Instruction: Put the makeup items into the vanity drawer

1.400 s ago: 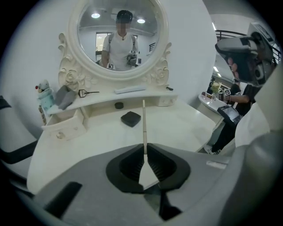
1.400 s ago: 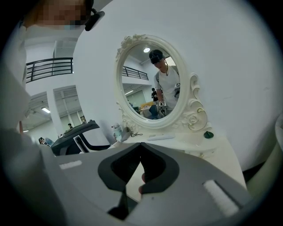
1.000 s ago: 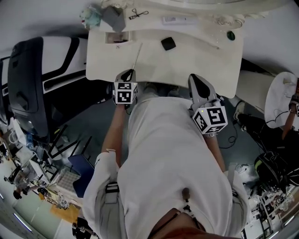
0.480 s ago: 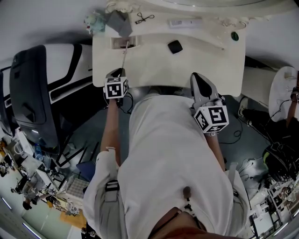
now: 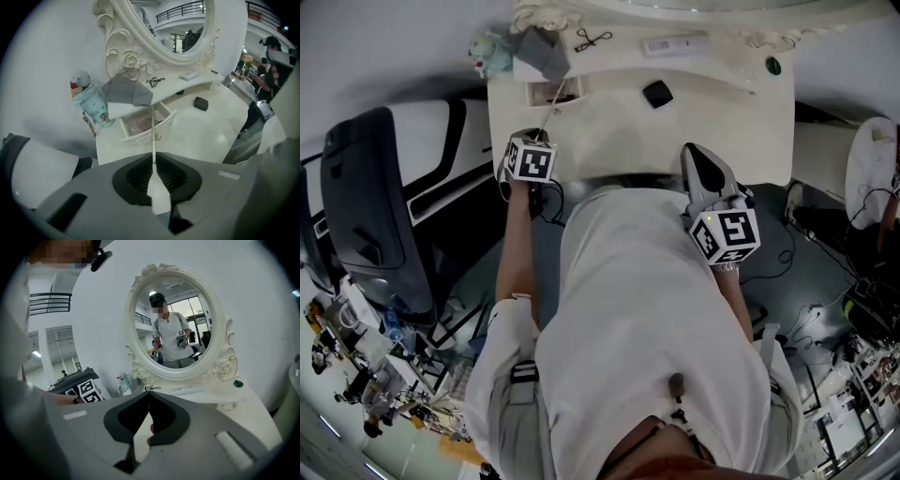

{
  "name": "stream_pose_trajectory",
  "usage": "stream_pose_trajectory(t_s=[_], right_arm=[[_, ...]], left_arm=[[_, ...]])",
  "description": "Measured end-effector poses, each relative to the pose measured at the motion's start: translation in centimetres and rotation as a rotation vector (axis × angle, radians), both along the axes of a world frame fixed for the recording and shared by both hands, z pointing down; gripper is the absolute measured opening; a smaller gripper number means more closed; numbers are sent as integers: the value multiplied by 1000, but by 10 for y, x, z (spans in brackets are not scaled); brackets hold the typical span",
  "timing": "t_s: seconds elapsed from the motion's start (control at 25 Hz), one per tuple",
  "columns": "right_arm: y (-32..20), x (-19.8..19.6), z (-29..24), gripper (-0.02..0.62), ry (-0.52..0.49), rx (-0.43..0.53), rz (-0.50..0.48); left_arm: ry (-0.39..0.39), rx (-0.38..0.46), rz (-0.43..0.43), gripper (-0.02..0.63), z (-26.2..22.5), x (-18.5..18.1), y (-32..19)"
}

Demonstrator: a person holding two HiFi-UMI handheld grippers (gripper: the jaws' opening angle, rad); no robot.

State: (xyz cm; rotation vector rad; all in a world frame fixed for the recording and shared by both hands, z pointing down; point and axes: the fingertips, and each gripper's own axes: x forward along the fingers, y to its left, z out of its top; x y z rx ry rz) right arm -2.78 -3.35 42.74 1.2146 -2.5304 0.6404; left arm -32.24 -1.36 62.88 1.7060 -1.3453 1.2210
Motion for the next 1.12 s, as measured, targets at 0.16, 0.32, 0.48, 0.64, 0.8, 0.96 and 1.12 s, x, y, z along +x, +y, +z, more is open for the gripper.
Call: stream_pose_trajectory(t_s=[0.16, 0.32, 0.48, 0.64, 0.8, 0.96, 1.12], right_arm=[[-2, -7, 0, 8, 1, -3, 26], [-4, -13, 0, 8, 10, -2, 47], [-6, -17, 2, 8, 17, -6, 68], [-8, -21, 4, 8, 30, -8, 83], [-11, -20, 7, 8, 38, -16, 111], [-14, -18, 9, 8, 46, -18, 139], [-16, -14, 9, 8, 47, -22, 170]], left_arm=[[12, -18, 44, 31, 0, -7, -13], [14, -15, 76, 31, 4, -13, -22], [18, -2, 119, 31, 5, -14, -34], [-12, 9, 164, 32, 7, -20, -49], [-24, -2, 206, 32, 13, -25, -60], [-16, -24, 245, 32, 20, -22, -65], [-30, -42, 286, 32, 26, -21, -68]])
